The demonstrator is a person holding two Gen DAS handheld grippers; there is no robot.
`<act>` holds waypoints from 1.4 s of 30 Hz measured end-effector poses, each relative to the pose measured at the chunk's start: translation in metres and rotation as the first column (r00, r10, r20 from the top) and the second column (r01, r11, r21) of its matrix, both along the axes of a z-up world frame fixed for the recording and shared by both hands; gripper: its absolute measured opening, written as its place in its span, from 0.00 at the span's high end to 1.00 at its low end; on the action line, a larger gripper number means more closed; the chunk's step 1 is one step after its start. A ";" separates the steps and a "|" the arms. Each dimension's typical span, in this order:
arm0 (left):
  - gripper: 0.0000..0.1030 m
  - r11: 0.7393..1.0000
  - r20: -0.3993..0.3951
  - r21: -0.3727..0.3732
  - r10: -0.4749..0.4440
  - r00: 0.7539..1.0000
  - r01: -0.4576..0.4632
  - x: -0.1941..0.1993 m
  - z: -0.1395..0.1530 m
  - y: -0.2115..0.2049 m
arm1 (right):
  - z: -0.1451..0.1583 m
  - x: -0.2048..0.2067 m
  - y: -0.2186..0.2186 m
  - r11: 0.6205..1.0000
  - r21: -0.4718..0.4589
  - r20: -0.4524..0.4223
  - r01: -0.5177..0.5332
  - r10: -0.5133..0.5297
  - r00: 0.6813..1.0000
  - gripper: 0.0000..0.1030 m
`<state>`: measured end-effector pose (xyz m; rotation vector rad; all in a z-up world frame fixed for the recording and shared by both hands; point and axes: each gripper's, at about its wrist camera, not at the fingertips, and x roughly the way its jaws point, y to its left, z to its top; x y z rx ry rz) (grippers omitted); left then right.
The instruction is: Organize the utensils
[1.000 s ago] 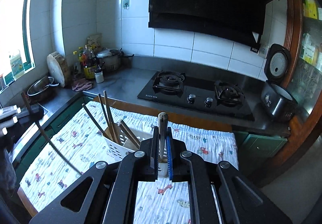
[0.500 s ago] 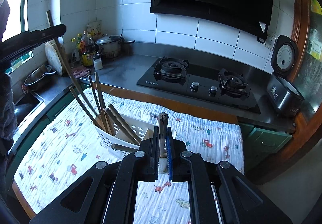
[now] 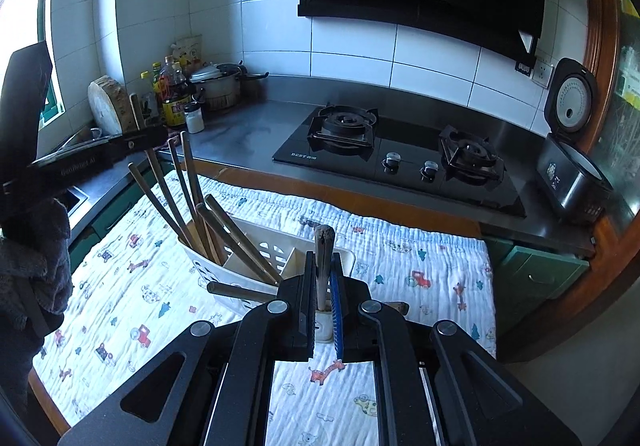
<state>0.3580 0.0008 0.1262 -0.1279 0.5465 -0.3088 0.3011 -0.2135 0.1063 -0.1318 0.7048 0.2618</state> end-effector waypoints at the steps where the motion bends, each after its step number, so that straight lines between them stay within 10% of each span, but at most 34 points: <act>1: 0.95 1.000 -0.007 0.007 -0.003 1.000 0.004 0.001 -0.003 -0.001 | -0.001 0.000 0.000 1.000 0.000 -0.003 0.001 -0.001 1.000 0.93; 9: 0.92 1.000 -0.023 0.019 -0.009 1.000 0.010 0.001 -0.009 -0.004 | 0.001 0.000 -0.005 1.000 0.012 0.013 0.016 -0.016 1.000 0.87; 25: 0.40 0.999 0.091 0.032 0.005 0.996 -0.008 -0.055 0.024 0.001 | 0.025 -0.037 -0.016 0.998 0.023 0.107 0.052 -0.054 0.993 0.46; 42: 0.05 0.998 0.103 0.060 0.025 0.994 -0.031 -0.153 0.008 0.021 | 0.022 -0.125 -0.007 0.995 0.009 0.206 0.096 -0.096 0.974 0.11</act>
